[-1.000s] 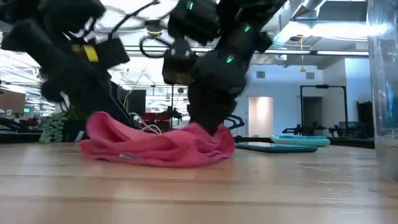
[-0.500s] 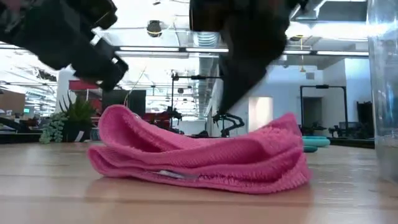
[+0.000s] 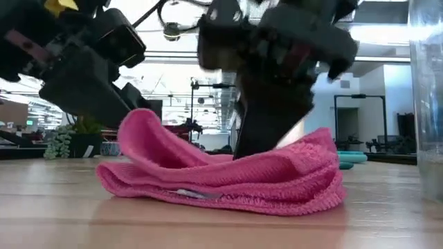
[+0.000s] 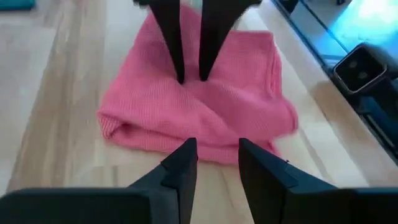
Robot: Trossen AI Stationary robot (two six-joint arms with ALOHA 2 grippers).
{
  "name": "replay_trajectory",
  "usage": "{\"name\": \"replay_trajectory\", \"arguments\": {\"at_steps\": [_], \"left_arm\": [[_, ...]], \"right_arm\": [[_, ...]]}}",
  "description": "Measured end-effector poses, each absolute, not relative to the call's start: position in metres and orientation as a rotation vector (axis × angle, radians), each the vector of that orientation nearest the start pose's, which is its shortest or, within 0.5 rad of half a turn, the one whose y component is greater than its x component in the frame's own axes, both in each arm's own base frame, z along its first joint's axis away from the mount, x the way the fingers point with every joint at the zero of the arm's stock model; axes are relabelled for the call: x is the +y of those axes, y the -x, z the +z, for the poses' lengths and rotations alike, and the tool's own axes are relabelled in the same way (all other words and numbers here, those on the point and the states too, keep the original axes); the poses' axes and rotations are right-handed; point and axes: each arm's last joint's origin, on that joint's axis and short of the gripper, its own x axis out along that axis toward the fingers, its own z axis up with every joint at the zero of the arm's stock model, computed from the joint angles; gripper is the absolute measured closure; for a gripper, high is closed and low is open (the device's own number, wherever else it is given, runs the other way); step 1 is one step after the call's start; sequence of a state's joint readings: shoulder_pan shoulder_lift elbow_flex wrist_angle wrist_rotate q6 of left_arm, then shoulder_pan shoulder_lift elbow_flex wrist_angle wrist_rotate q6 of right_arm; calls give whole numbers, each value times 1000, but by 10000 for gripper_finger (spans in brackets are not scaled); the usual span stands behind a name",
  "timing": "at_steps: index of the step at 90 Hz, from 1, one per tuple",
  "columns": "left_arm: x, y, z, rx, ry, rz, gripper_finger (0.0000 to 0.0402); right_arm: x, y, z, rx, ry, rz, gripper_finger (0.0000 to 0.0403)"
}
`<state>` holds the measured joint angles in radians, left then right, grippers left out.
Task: Apply microfiber cloth
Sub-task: Fold the pink microfiber cloth, then spray the front of the cellphone using the spray bottle
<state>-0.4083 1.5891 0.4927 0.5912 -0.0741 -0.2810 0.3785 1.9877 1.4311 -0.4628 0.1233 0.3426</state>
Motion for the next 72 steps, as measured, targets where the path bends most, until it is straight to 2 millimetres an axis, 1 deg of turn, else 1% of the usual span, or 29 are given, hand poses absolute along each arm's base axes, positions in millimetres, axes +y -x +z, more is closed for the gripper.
{"name": "replay_trajectory", "arguments": {"at_steps": [7,15,21,28,32,36,45,51,55,63,72], "left_arm": [[-107,-252,136,503,131,-245,306],[-105,-252,141,477,112,-223,306],[-105,-252,144,466,103,-218,306],[-105,-252,143,465,92,-211,306],[-104,-252,143,467,91,-209,306],[-104,-252,143,465,93,-207,306],[-103,-253,143,463,91,-198,306],[-102,-253,144,446,82,-179,306],[-101,-254,145,433,74,-151,306],[-94,-258,148,394,73,-111,306],[-79,-270,157,355,97,-88,306]], "right_arm": [[149,-377,233,872,-42,21,322],[146,-357,276,750,0,-35,322],[146,-339,305,661,16,-57,322],[145,-316,341,557,-50,-26,322],[143,-303,357,519,-112,-1,322],[142,-292,369,498,-177,27,322],[142,-271,383,504,-263,88,322],[141,-257,389,531,-290,100,322],[139,-248,389,569,-300,76,322],[131,-234,380,679,-301,-64,322],[110,-220,362,850,-254,-336,322]]}}
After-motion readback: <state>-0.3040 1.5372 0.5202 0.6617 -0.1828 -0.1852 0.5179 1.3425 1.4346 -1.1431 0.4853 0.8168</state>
